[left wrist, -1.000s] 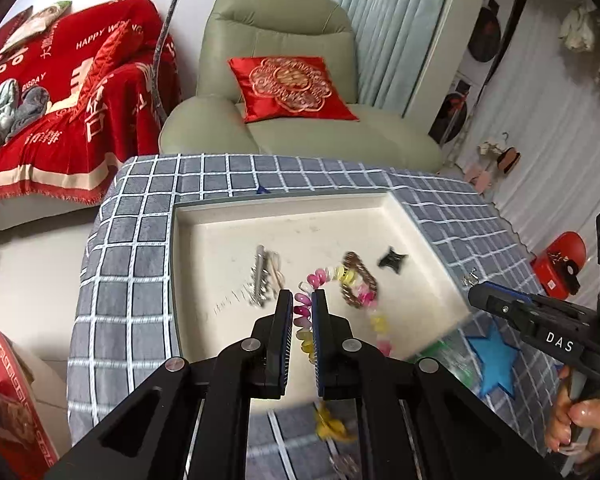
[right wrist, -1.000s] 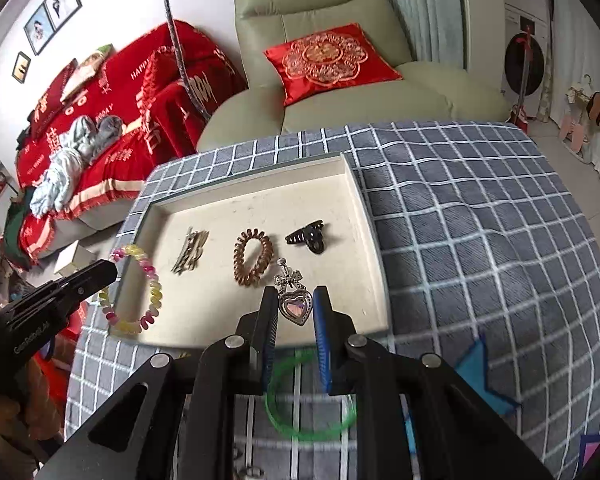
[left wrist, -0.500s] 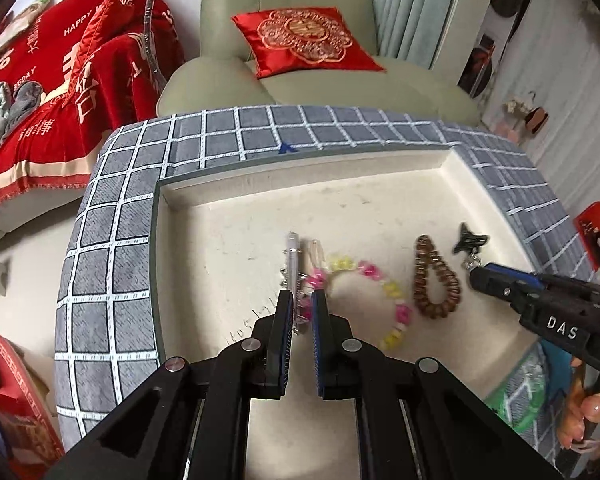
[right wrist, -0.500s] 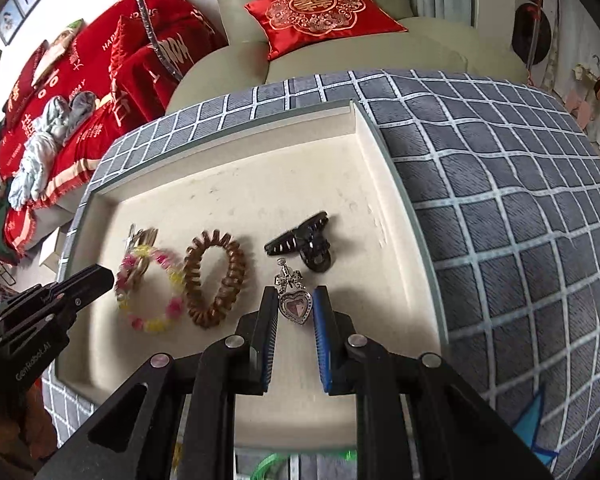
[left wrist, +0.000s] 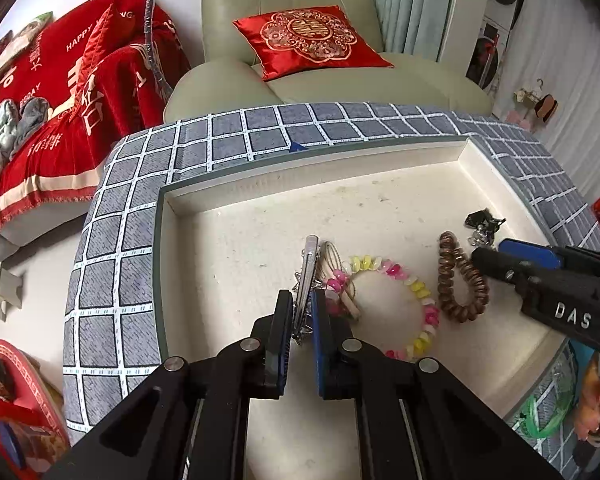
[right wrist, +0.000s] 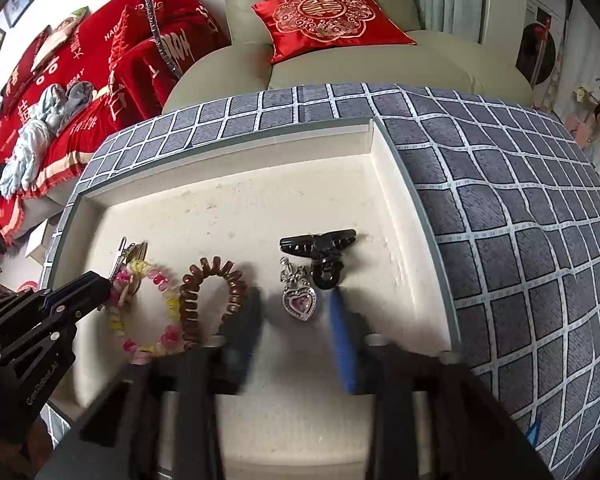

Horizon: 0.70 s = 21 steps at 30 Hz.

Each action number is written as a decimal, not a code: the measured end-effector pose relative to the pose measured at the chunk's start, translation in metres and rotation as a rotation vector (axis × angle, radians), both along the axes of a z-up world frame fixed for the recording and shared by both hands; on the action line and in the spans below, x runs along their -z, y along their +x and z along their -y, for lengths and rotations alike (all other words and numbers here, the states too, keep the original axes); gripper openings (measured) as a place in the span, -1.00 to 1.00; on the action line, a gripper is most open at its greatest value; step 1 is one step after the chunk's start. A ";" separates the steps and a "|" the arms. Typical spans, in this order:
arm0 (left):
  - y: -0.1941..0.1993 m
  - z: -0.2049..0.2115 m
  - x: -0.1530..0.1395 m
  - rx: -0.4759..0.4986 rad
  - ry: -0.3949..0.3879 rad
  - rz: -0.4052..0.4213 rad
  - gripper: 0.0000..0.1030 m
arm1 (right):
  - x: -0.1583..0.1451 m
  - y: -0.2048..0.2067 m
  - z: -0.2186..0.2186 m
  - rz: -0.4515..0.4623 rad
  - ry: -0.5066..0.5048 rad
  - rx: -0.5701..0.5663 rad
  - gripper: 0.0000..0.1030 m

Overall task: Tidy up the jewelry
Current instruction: 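Open the right tool to drop the heart pendant in the tray, then open the left tool to release the beaded bracelet in the tray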

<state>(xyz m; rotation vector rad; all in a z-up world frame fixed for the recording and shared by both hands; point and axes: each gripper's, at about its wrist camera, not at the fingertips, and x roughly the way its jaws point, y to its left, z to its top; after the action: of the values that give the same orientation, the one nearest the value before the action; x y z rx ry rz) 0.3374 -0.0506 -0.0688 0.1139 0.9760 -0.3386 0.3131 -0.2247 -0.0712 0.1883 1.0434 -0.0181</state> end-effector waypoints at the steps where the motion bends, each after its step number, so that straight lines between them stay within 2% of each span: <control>1: 0.000 -0.001 -0.001 0.000 -0.006 0.001 -0.50 | -0.001 -0.001 0.000 0.002 0.003 0.001 0.06; 4: -0.004 -0.001 -0.004 0.001 -0.014 0.012 -0.50 | -0.004 -0.003 0.000 0.009 0.018 0.006 0.07; 8: -0.011 -0.001 -0.009 -0.004 -0.007 0.038 -0.50 | -0.011 -0.010 0.004 0.028 0.064 0.020 0.38; 11: -0.017 -0.002 -0.013 -0.016 0.008 0.060 -0.50 | -0.018 -0.016 0.004 0.046 0.075 0.025 0.39; 14: -0.024 -0.003 -0.020 -0.021 0.017 0.072 -0.50 | -0.026 -0.025 0.004 0.065 0.088 0.029 0.52; 17: -0.034 -0.006 -0.031 -0.035 0.021 0.106 -0.49 | -0.037 -0.037 0.004 0.088 0.101 0.031 0.53; 21: -0.049 -0.014 -0.045 -0.043 -0.012 0.131 -0.49 | -0.051 -0.053 0.008 0.121 0.116 0.041 0.56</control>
<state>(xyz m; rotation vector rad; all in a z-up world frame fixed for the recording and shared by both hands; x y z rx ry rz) 0.2880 -0.0363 -0.0242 0.1028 0.8457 -0.2939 0.2598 -0.2322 -0.0202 0.3124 0.9208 0.0167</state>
